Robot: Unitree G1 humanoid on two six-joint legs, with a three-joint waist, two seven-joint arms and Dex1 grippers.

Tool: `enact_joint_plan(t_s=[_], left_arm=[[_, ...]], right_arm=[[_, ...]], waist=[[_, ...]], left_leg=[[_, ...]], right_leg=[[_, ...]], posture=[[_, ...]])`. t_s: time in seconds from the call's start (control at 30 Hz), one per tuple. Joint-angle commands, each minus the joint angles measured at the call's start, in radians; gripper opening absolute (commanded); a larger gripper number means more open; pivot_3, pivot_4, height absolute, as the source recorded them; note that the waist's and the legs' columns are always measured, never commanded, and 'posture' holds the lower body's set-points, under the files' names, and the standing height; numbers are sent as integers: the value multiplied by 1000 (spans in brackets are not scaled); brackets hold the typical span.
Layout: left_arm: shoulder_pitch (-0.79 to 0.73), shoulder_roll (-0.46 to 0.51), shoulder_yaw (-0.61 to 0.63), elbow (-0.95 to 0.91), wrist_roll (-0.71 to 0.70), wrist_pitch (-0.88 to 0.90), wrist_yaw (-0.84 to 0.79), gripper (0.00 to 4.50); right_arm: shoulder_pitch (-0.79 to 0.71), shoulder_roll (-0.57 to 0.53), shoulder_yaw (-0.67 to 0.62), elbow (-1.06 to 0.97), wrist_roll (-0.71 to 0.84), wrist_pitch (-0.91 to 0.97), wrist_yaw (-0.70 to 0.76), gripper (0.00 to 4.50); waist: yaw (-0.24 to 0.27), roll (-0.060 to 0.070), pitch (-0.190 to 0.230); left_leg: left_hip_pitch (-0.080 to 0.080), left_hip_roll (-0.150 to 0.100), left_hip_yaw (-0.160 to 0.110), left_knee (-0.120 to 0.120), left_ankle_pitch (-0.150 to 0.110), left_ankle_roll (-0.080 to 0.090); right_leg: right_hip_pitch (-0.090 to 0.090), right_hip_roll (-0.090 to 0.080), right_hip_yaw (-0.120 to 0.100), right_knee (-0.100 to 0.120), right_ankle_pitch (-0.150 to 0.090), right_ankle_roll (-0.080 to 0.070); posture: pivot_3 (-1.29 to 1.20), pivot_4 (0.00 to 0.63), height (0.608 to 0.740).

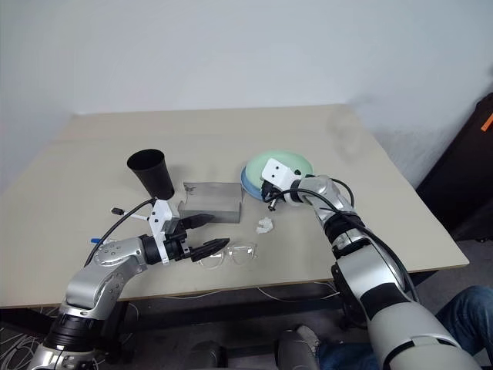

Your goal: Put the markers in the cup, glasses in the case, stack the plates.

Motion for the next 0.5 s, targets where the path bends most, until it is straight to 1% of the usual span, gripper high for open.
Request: enact_joint_plan(t_s=[0.03, 0.17, 0.33, 0.5], left_arm=[[-11, 2, 15, -29, -5, -15, -3, 4500], [-15, 2, 13, -25, -3, -17, -5, 4500], [-20, 3, 13, -20, 1, -20, -5, 4500], [-30, 6, 22, -8, 14, -33, 3, 4500]], right_arm=[[-50, 0, -42, -8, 5, -27, 18, 2321], [-45, -7, -66, -43, 14, -31, 39, 3671], [-27, -21, -103, -104, 33, -15, 68, 3671], [22, -49, -153, -231, 87, 65, 149, 3671]], waist=[[0, 0, 0], [0, 0, 0], [0, 0, 0], [1, 0, 0]], left_leg=[[0, 0, 0, 0, 0, 0], [0, 0, 0, 0, 0, 0], [0, 0, 0, 0, 0, 0], [0, 0, 0, 0, 0, 0]], right_leg=[[0, 0, 0, 0, 0, 0], [0, 0, 0, 0, 0, 0], [0, 0, 0, 0, 0, 0], [1, 0, 0, 0, 0, 0]], posture=[[0, 0, 740], [0, 0, 740], [0, 0, 740], [0, 0, 740]])
